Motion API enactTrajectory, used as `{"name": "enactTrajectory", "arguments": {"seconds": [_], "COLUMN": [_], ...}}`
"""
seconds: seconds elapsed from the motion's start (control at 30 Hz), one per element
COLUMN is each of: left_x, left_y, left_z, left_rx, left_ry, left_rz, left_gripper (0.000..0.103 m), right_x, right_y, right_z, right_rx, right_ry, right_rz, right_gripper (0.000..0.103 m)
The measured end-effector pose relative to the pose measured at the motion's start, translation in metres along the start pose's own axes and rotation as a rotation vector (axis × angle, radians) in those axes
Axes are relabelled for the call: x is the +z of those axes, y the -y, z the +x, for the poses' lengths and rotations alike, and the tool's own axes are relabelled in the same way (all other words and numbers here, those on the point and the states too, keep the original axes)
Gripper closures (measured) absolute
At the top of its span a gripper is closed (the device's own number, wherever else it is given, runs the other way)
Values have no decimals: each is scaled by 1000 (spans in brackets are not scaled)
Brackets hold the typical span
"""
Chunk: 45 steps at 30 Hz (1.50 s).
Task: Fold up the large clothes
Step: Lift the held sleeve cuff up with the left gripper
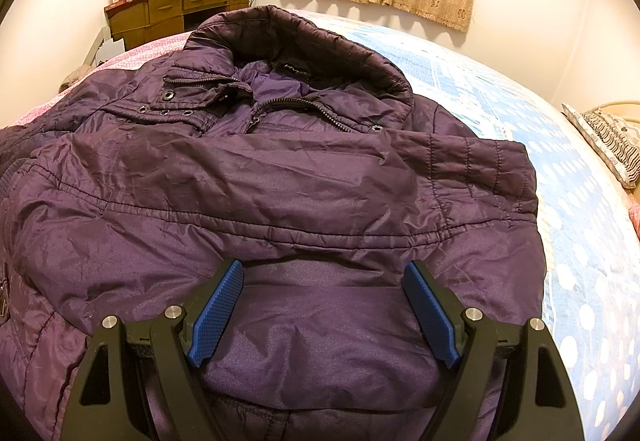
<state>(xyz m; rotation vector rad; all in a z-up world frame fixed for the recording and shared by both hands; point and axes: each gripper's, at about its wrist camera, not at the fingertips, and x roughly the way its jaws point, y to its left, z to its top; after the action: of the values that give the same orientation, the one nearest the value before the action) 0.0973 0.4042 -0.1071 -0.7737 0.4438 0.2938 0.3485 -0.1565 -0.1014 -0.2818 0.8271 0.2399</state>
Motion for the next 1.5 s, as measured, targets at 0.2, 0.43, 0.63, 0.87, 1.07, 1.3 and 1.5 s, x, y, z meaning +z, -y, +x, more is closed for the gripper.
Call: {"name": "enactTrajectory", "arguments": {"seconds": [0.2, 0.43, 0.63, 0.87, 1.07, 1.3, 1.5], "left_x": [35, 67, 68, 14, -64, -188, -247], "left_y": [47, 112, 191, 283, 334, 375, 381], "left_z": [-17, -19, -30, -24, 7, 58, 72], "left_rx": [-86, -155, -239, -357, -418, -356, -284], "left_ry": [43, 94, 172, 162, 61, -91, -262], "left_rz": [76, 172, 296, 475, 601, 794, 889], "left_gripper": [73, 73, 73, 73, 73, 72, 51], "right_x": [3, 6, -4, -23, -43, -66, -81], "right_y": [7, 25, 39, 59, 77, 101, 115], "right_z": [-15, -86, -126, -141, -148, -145, -131], "right_rx": [54, 137, 166, 175, 172, 140, 108], "right_ry": [9, 173, 258, 264, 267, 259, 216], "right_rz": [20, 65, 102, 164, 223, 319, 386], "right_gripper": [20, 20, 20, 20, 20, 20, 20]}}
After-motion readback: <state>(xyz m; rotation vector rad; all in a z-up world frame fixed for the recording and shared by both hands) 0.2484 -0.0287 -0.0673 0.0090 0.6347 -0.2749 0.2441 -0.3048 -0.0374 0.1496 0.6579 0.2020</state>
